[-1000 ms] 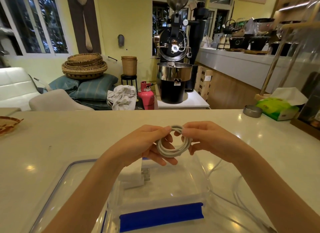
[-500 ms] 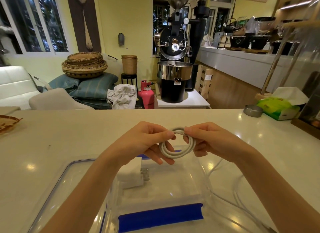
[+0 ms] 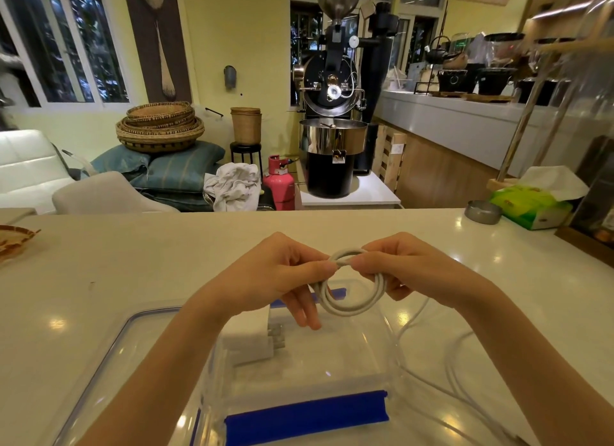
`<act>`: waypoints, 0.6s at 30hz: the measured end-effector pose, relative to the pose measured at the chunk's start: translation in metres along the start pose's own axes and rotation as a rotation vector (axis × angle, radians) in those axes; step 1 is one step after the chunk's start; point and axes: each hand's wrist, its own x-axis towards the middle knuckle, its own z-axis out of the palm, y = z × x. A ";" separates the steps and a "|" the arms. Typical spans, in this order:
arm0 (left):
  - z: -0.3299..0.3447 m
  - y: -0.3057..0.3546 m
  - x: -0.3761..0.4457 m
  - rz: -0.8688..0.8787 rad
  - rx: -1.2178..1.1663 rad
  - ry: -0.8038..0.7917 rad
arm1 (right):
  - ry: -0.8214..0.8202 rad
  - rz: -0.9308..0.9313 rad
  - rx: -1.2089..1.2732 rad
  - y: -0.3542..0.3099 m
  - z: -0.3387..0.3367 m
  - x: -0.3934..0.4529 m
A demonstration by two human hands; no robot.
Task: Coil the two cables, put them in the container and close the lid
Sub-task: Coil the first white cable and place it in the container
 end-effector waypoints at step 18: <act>-0.015 0.013 -0.016 0.102 0.259 -0.182 | -0.177 -0.028 -0.038 -0.012 -0.002 -0.012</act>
